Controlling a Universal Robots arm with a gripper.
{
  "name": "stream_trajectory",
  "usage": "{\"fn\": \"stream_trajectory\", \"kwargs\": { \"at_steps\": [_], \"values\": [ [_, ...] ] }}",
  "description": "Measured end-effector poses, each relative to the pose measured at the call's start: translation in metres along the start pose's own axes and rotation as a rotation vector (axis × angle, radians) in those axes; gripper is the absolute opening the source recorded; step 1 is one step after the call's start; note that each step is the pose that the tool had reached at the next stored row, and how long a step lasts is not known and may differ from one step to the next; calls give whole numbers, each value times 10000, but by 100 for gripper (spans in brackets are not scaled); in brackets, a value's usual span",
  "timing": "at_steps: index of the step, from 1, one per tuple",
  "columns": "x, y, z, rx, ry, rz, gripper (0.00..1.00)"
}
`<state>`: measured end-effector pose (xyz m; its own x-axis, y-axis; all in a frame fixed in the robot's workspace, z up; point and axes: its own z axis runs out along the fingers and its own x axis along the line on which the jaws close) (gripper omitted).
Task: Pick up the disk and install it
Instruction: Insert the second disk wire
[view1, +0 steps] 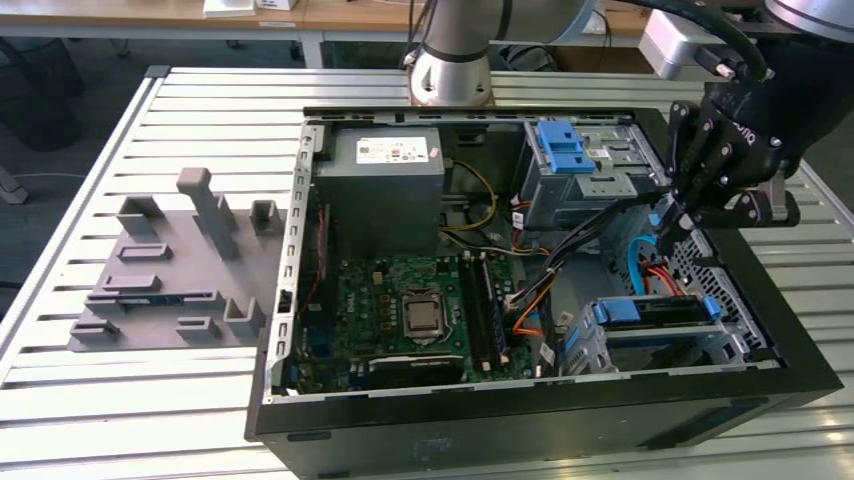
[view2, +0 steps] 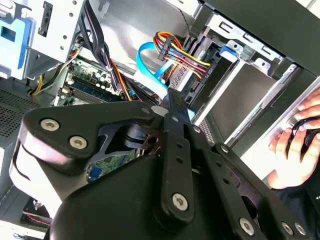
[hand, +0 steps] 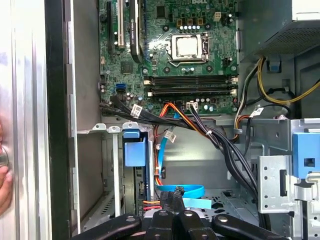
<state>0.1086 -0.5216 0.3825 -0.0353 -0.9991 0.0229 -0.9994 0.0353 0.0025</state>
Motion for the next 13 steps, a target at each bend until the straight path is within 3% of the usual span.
{"fn": "stream_trajectory", "kwargs": {
  "at_steps": [6, 13],
  "values": [
    [-12, 0, 33, 1, 12, -22, 11],
    [-28, -1, 69, 11, 160, -247, 17]
  ]
}}
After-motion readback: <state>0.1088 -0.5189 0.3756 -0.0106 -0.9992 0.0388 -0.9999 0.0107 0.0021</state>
